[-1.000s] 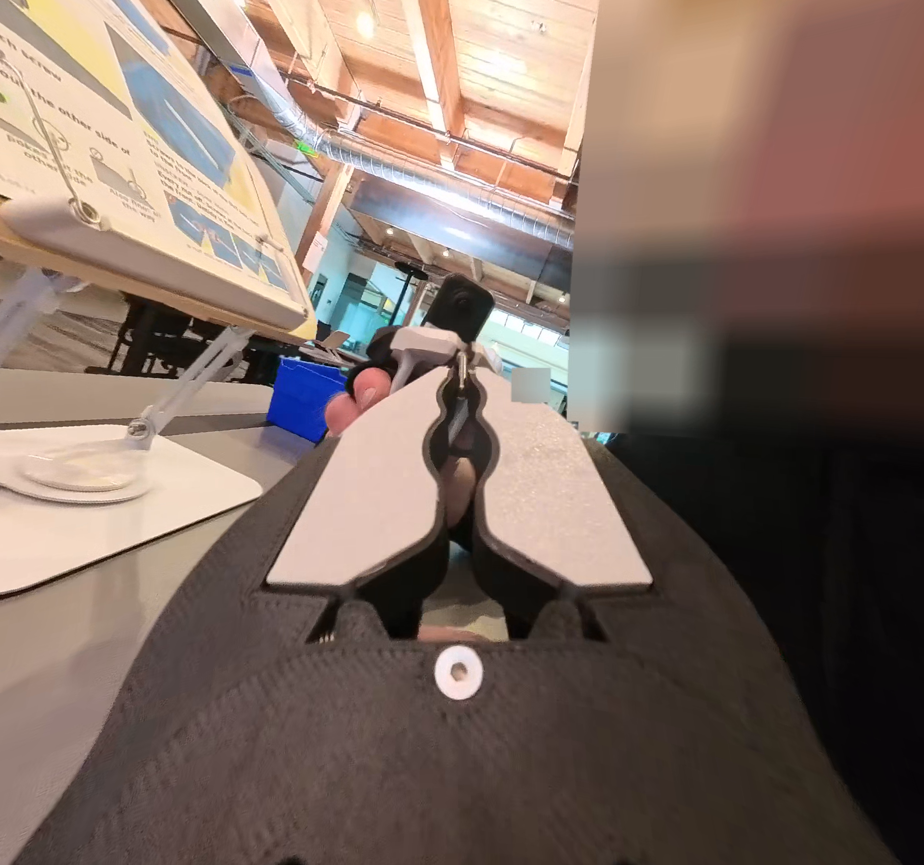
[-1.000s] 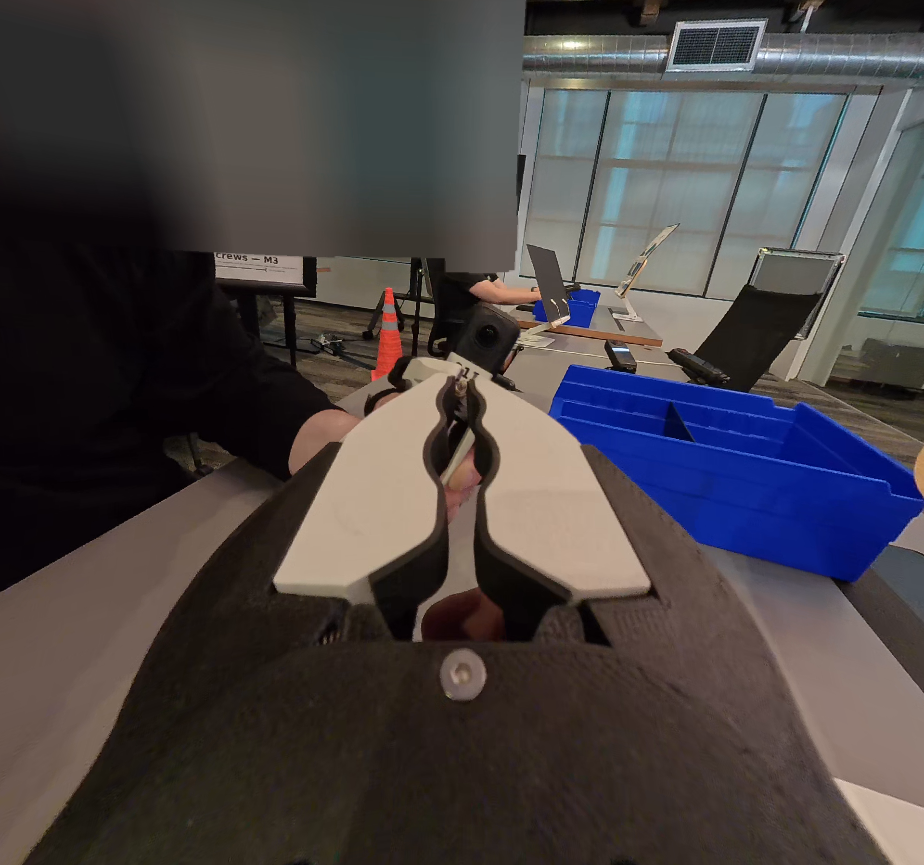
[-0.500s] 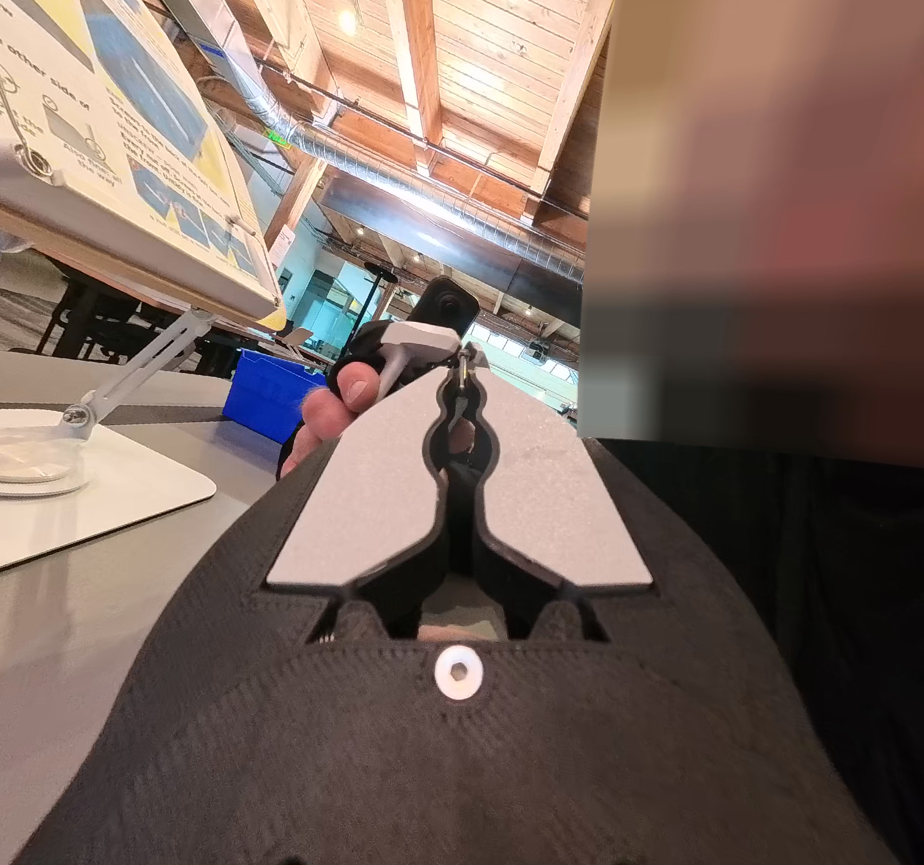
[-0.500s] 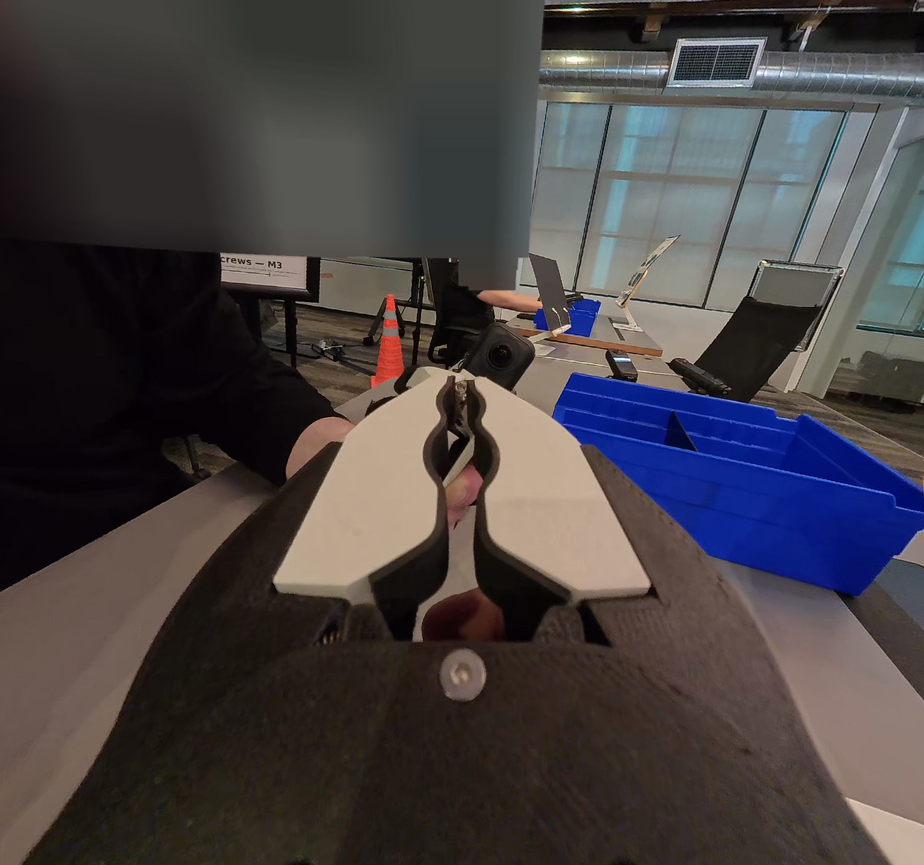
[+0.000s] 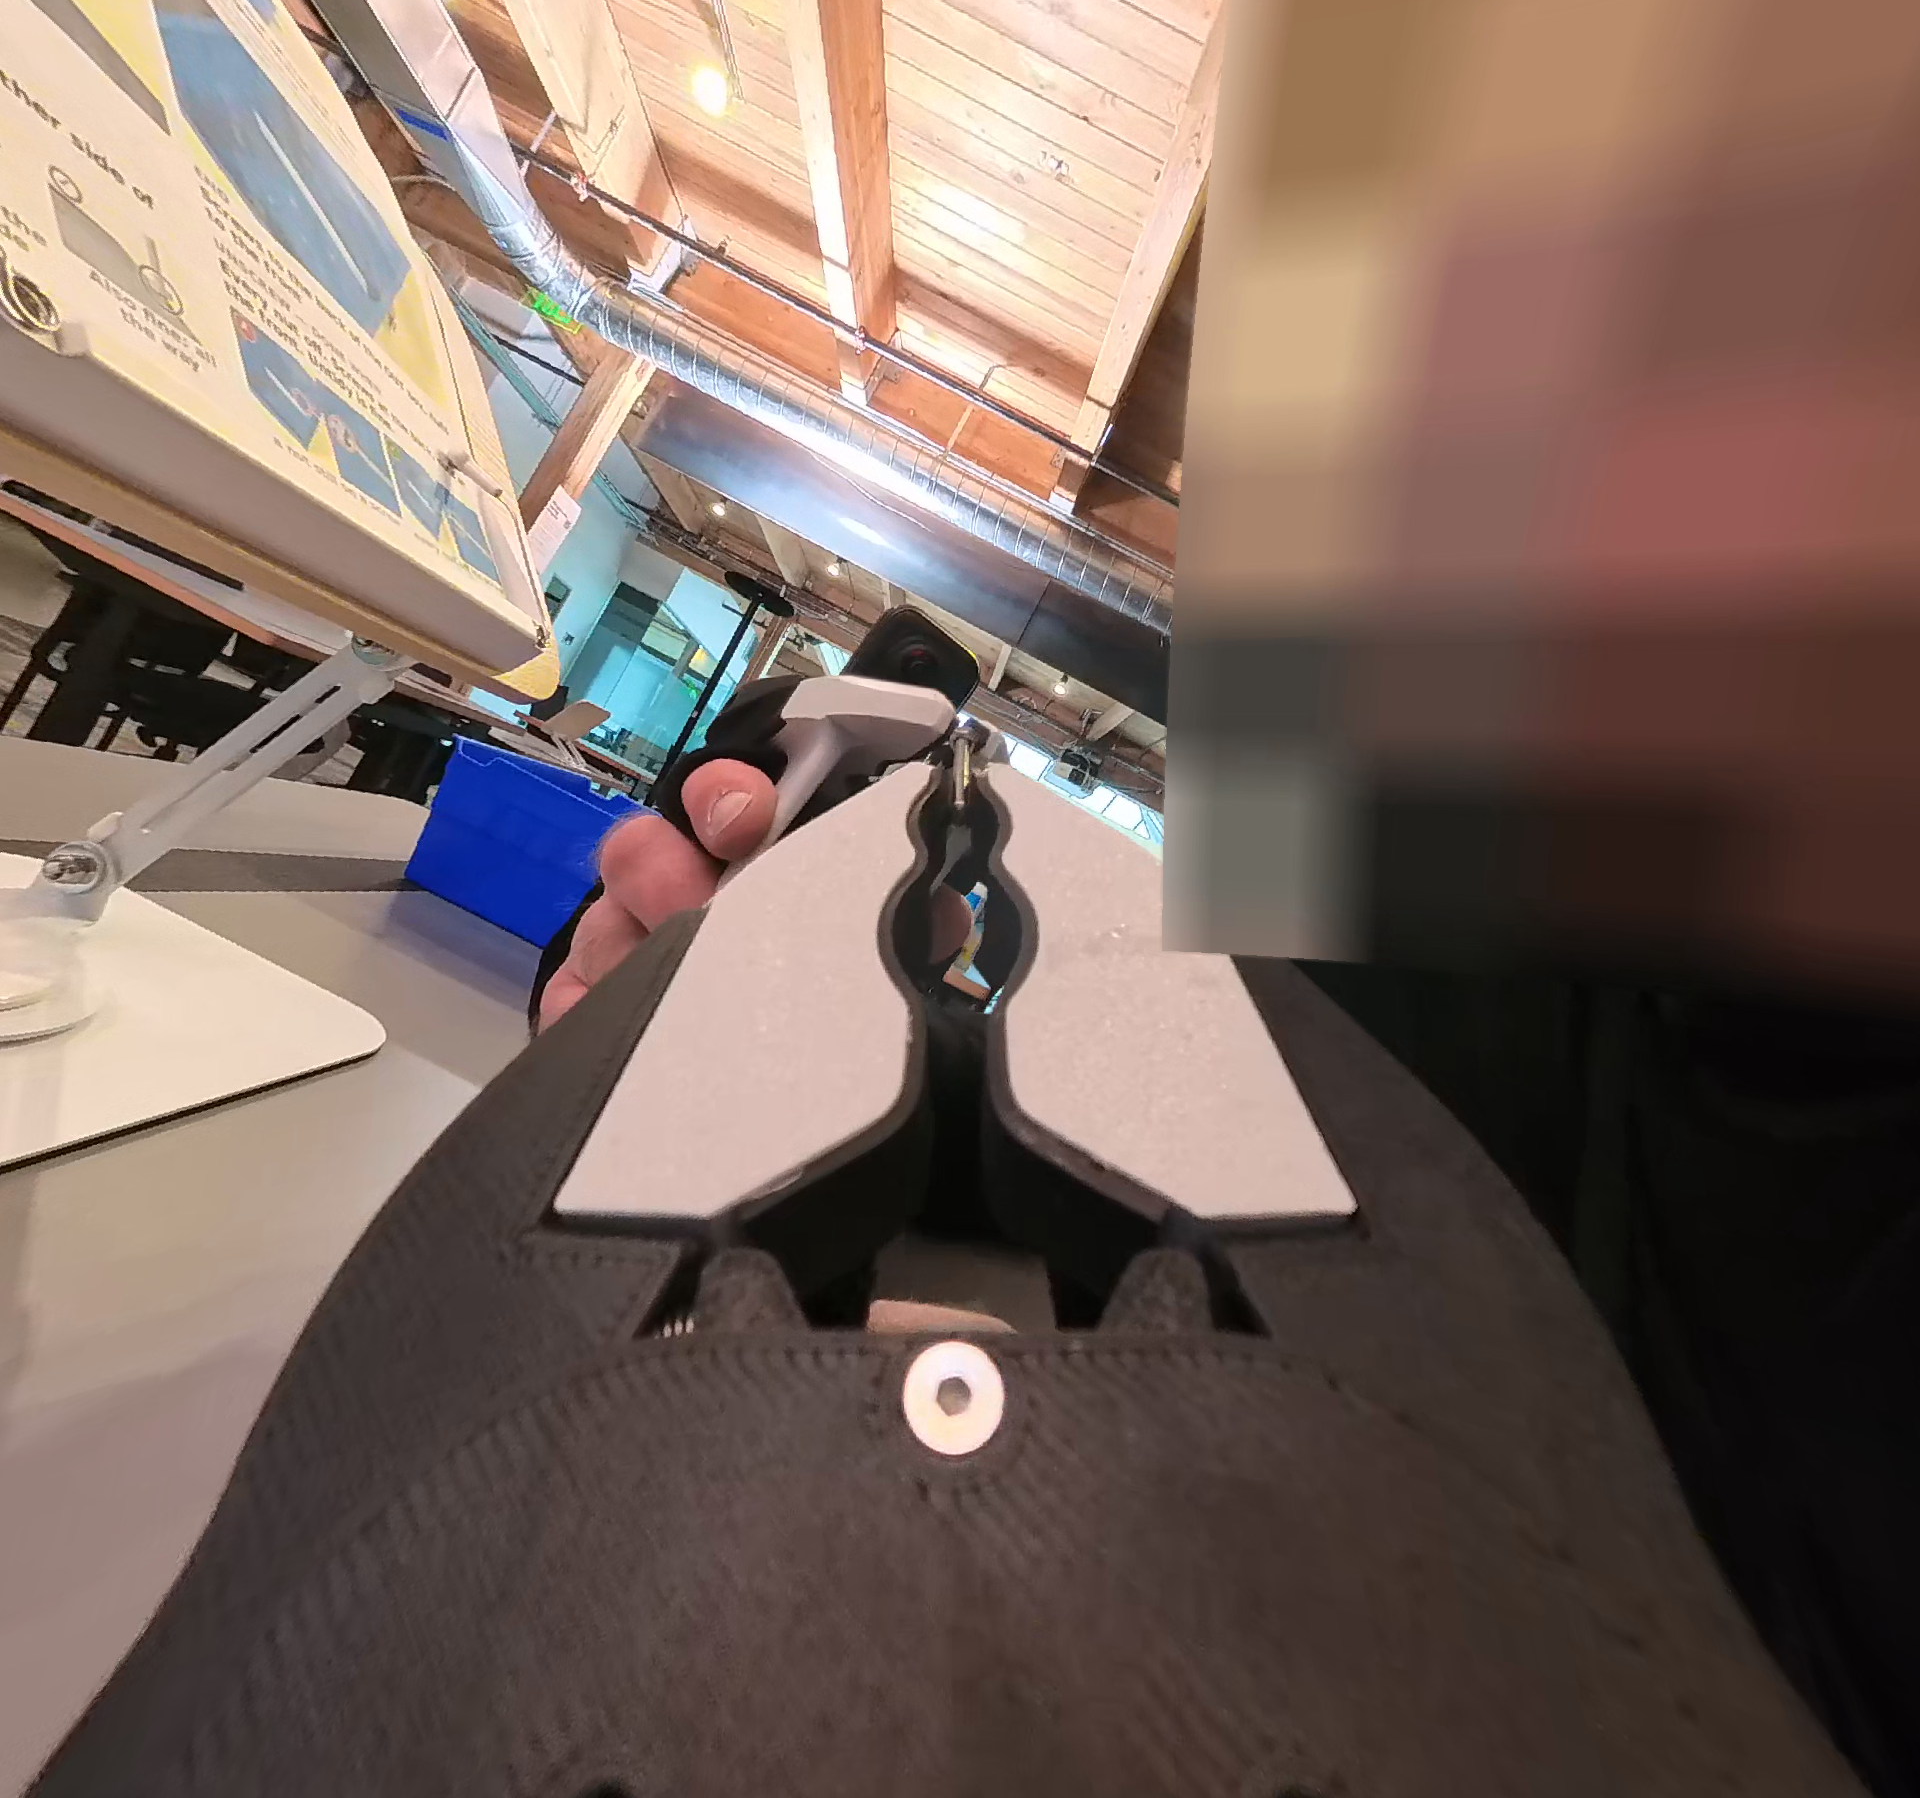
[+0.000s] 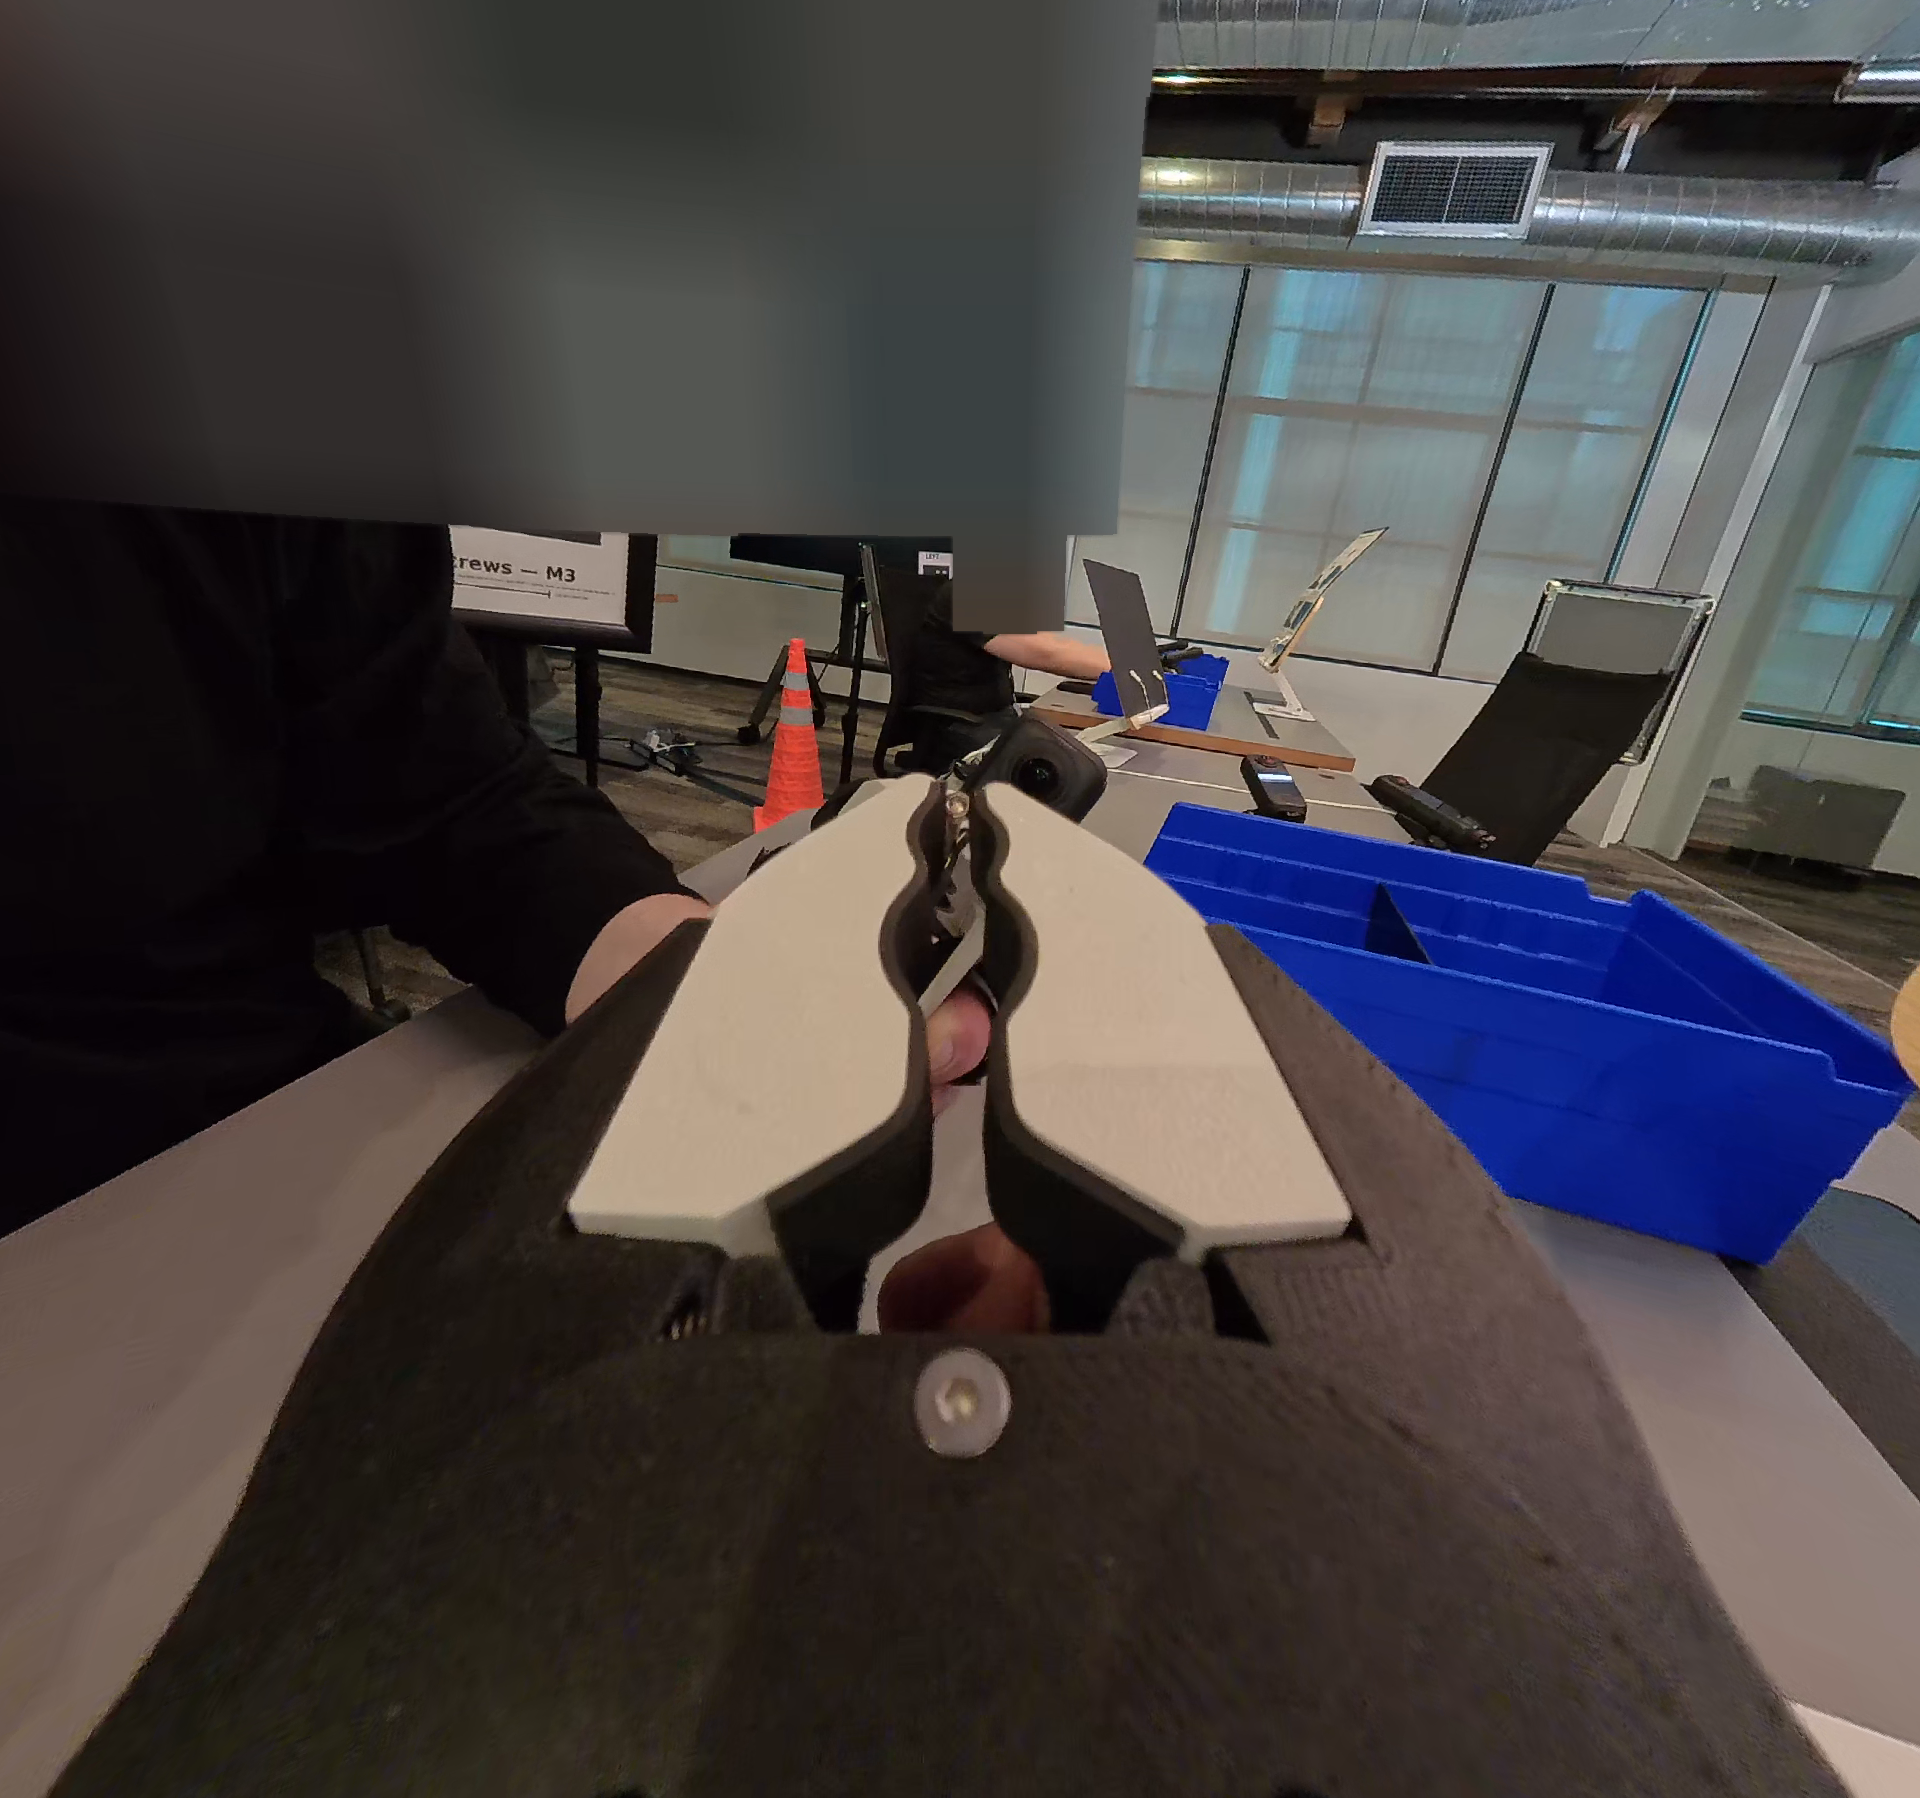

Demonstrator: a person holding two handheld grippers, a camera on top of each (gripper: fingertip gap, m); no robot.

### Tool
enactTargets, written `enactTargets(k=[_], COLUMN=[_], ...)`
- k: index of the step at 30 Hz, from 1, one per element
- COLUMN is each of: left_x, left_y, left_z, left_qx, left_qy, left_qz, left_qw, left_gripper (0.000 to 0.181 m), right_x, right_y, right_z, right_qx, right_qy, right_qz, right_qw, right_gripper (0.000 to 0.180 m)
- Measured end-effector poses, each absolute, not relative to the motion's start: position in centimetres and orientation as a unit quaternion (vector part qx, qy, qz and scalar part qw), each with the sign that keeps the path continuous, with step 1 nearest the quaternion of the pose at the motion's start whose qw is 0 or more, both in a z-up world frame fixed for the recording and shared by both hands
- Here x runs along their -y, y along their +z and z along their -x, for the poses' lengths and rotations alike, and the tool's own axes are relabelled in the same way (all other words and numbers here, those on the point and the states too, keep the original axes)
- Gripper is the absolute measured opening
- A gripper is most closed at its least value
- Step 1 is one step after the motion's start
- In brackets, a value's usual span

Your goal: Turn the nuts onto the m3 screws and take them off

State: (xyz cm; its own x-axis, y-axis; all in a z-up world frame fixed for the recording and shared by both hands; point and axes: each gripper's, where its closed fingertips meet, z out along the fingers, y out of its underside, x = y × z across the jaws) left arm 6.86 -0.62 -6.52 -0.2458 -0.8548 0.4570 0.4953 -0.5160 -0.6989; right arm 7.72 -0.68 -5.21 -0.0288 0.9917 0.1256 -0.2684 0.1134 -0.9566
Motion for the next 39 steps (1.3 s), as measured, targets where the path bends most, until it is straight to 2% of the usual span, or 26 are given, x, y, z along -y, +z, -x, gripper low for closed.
enactTargets(k=[7,25,39], left_x=[0.6,1.0,1.9], left_y=[-6.6,-6.2,-6.5], left_z=[-7.0,-5.9,-5.3], left_qx=[-0.211,-0.283,-0.291], left_qy=[-0.753,-0.614,-0.609], left_qz=[0.427,0.467,0.469], left_qw=[0.453,0.57,0.57], left_gripper=[0.004,0.004,0.004], right_x=[0.6,1.1,2.9], right_y=[-5.1,-5.2,-5.4], right_z=[-7.7,-6.9,-6.7], right_qx=[0.456,0.428,0.424], right_qy=[0.553,0.577,0.587], right_qz=[0.387,0.398,0.404], right_qw=[0.58,0.57,0.56], right_gripper=[0.004,0.0,0.0])
